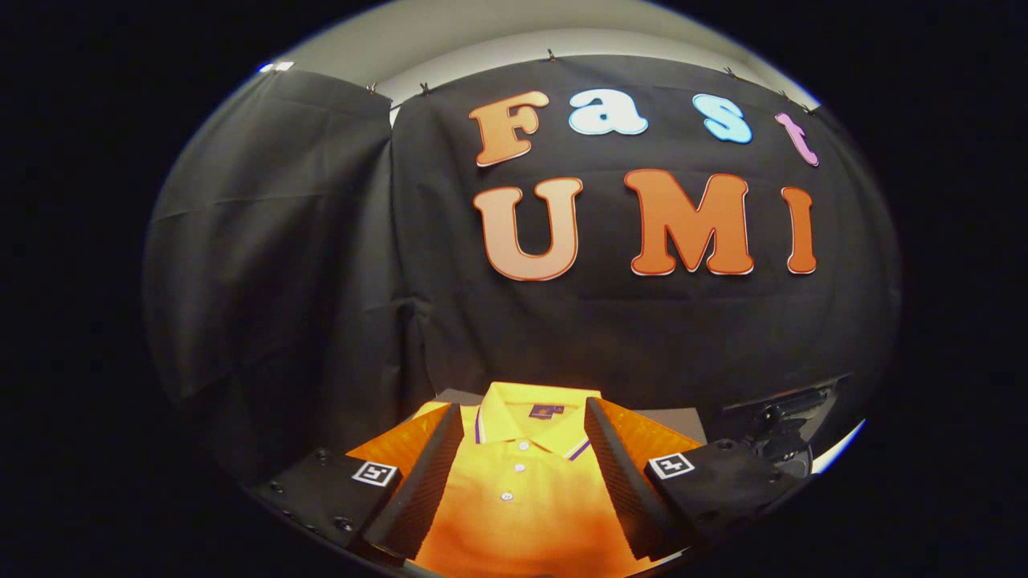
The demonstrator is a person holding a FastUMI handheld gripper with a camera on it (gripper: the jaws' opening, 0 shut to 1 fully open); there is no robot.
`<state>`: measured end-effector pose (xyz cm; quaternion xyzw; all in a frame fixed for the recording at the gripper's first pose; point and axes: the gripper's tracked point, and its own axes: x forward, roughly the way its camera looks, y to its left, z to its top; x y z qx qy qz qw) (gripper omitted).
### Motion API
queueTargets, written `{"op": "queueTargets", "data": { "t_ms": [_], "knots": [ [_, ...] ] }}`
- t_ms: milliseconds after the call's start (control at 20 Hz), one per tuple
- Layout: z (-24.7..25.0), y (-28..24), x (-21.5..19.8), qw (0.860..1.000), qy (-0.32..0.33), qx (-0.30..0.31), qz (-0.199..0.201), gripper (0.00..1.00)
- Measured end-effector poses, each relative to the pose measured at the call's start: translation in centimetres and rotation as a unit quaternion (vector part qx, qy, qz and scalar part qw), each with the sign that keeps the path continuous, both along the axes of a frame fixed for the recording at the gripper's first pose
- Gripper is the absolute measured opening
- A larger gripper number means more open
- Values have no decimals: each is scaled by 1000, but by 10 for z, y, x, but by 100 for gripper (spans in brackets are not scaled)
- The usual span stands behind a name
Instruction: Put the clothes into the washing machine and then close the washing machine lid.
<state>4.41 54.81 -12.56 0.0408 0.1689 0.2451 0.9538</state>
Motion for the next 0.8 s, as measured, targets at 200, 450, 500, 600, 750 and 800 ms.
{"op": "queueTargets", "data": {
  "t_ms": [200, 450, 500, 600, 750, 800],
  "knots": [
    [-44, 12, 0, 997, 58, -34, -33, 98],
    [-84, 25, -16, 990, 129, -47, -20, 98],
    [-89, 24, -19, 989, 140, -48, -21, 98],
    [-92, 24, -15, 989, 142, -39, -20, 98],
    [-97, 25, -19, 985, 168, -27, -10, 98],
    [-98, 24, -18, 984, 175, -31, -2, 97]
  ]
}}
